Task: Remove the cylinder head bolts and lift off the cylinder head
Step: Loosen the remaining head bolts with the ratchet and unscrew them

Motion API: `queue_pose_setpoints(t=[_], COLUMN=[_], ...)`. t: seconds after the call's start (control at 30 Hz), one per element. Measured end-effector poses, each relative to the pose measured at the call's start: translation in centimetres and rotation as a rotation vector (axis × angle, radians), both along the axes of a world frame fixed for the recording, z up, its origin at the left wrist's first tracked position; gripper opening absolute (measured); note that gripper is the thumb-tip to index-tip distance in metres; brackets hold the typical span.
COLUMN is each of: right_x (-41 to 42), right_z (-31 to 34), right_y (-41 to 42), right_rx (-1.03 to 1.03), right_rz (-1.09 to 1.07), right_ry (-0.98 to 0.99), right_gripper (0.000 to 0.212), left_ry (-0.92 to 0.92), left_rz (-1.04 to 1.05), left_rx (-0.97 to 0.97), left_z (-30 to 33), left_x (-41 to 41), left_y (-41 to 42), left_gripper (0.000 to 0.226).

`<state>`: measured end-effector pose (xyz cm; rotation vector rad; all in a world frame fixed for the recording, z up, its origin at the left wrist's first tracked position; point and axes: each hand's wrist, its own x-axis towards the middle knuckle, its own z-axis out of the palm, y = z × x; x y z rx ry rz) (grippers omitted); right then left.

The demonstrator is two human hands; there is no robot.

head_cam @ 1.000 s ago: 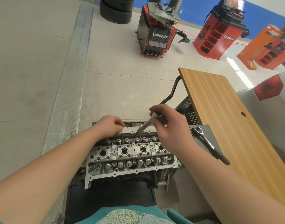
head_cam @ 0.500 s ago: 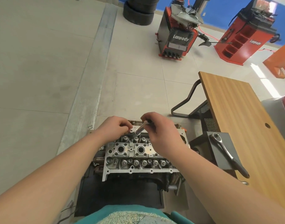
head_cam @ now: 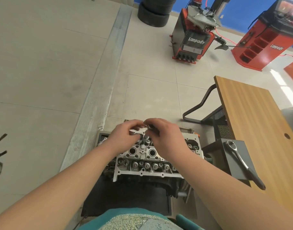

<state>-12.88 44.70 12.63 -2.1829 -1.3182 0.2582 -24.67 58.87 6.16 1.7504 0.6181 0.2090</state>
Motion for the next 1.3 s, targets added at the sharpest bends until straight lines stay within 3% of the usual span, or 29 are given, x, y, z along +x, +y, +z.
queue_pose_setpoints(t=[0.17, 0.27, 0.33, 0.43, 0.63, 0.83, 1.0, 1.3], right_x=[0.1, 0.7, 1.3, 3.6, 13.8, 22.2, 25.6, 28.8], right_z=[-1.7, -2.4, -2.7, -3.9, -9.2, -13.3, -15.7, -16.6], right_y=[-0.6, -2.2, -3.3, -5.4, -14.7, -25.2, -27.7, -29.6], right_rx=[0.149, 0.202, 0.189, 0.151, -0.134, -0.509, -0.575, -0.547], right_rz=[-0.088, -0.111, -0.099, -0.189, -0.589, -0.827, -0.875, -0.754], right_ry=[0.207, 0.29, 0.283, 0.225, 0.136, -0.004, 0.068, 0.069], right_gripper=[0.034, 0.043, 0.048, 0.054, 0.047, 0.058, 0.065, 0.056], left_ry=[-0.133, -0.203, -0.232, -0.254, -0.202, -0.247, -0.27, -0.298], left_rz=[-0.072, -0.121, -0.04, 0.16, 0.3, 0.436, 0.616, 0.793], left_rx=[-0.155, -0.212, -0.209, -0.238, -0.139, -0.048, -0.052, -0.079], left_z=[2.1, 2.1, 1.7, 1.6, 2.0, 1.1, 1.2, 2.1], left_x=[2.5, 3.7, 4.2, 5.1, 6.3, 6.9, 7.3, 7.9], left_y=[-3.5, -5.2, -6.3, -7.3, -7.8, -8.2, -9.8, -11.7], left_gripper=[0.06, 0.045, 0.03, 0.05, 0.042, 0.033, 0.028, 0.033])
